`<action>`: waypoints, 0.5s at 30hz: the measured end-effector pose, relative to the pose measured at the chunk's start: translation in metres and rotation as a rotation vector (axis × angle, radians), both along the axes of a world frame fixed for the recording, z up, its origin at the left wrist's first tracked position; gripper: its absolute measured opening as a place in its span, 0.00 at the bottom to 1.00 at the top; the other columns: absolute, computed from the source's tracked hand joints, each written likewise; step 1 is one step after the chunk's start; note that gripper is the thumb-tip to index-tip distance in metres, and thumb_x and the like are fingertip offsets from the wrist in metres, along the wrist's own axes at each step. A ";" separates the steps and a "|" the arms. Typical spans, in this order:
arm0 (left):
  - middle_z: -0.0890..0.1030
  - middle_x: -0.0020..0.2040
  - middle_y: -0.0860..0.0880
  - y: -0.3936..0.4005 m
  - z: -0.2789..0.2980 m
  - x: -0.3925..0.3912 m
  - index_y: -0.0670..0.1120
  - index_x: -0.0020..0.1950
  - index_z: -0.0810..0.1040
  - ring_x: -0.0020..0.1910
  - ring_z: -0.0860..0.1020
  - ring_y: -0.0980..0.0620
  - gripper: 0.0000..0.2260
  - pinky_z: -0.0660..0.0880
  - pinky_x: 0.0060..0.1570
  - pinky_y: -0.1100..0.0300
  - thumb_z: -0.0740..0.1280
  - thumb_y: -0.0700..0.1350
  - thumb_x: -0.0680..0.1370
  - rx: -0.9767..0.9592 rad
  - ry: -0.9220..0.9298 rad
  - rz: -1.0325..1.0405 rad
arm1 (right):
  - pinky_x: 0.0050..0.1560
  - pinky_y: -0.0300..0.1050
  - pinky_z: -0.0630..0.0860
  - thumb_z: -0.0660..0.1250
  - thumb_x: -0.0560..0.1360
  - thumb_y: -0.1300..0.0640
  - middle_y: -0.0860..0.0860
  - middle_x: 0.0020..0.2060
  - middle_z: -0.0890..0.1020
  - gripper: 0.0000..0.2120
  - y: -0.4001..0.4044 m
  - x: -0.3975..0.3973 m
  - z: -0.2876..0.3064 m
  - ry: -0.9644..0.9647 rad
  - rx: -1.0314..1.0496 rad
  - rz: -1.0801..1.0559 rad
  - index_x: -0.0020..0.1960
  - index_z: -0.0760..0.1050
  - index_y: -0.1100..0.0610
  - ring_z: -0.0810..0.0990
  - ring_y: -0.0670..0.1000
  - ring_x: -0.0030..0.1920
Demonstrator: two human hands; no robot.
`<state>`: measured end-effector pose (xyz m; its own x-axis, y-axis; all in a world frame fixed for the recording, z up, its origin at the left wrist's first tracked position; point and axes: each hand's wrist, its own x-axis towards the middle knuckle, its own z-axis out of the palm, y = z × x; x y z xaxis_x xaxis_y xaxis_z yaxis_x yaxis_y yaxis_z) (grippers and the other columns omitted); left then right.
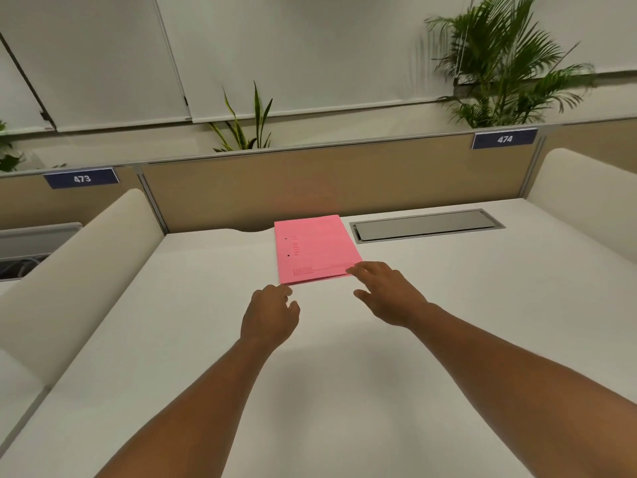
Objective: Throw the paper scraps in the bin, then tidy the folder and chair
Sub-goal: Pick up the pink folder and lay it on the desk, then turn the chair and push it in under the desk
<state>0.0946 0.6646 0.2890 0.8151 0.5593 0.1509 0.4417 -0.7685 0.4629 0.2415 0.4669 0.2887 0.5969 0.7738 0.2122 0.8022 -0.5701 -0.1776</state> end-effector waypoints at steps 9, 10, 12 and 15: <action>0.81 0.59 0.49 -0.088 0.027 -0.085 0.47 0.65 0.77 0.62 0.74 0.46 0.16 0.75 0.57 0.51 0.62 0.48 0.79 0.022 0.017 -0.097 | 0.66 0.55 0.69 0.60 0.81 0.53 0.47 0.73 0.67 0.23 -0.088 -0.095 0.026 -0.001 0.002 0.010 0.75 0.63 0.49 0.65 0.54 0.72; 0.81 0.59 0.49 -0.099 0.030 -0.095 0.47 0.65 0.78 0.62 0.75 0.46 0.16 0.75 0.57 0.51 0.62 0.48 0.79 0.025 0.015 -0.105 | 0.66 0.55 0.69 0.60 0.81 0.53 0.47 0.73 0.67 0.23 -0.101 -0.108 0.029 -0.003 -0.004 0.011 0.75 0.63 0.49 0.64 0.54 0.72; 0.81 0.59 0.49 -0.116 0.035 -0.110 0.48 0.65 0.78 0.61 0.75 0.46 0.16 0.75 0.57 0.51 0.62 0.48 0.79 0.032 0.001 -0.114 | 0.66 0.54 0.69 0.61 0.80 0.53 0.48 0.73 0.67 0.23 -0.120 -0.127 0.032 -0.009 -0.009 0.013 0.75 0.63 0.49 0.64 0.53 0.73; 0.81 0.59 0.49 -0.144 0.043 -0.131 0.48 0.65 0.78 0.61 0.75 0.47 0.16 0.75 0.57 0.50 0.62 0.48 0.79 0.030 0.000 -0.126 | 0.67 0.53 0.69 0.62 0.80 0.53 0.47 0.74 0.67 0.24 -0.152 -0.153 0.040 -0.005 -0.014 0.014 0.75 0.62 0.49 0.63 0.53 0.73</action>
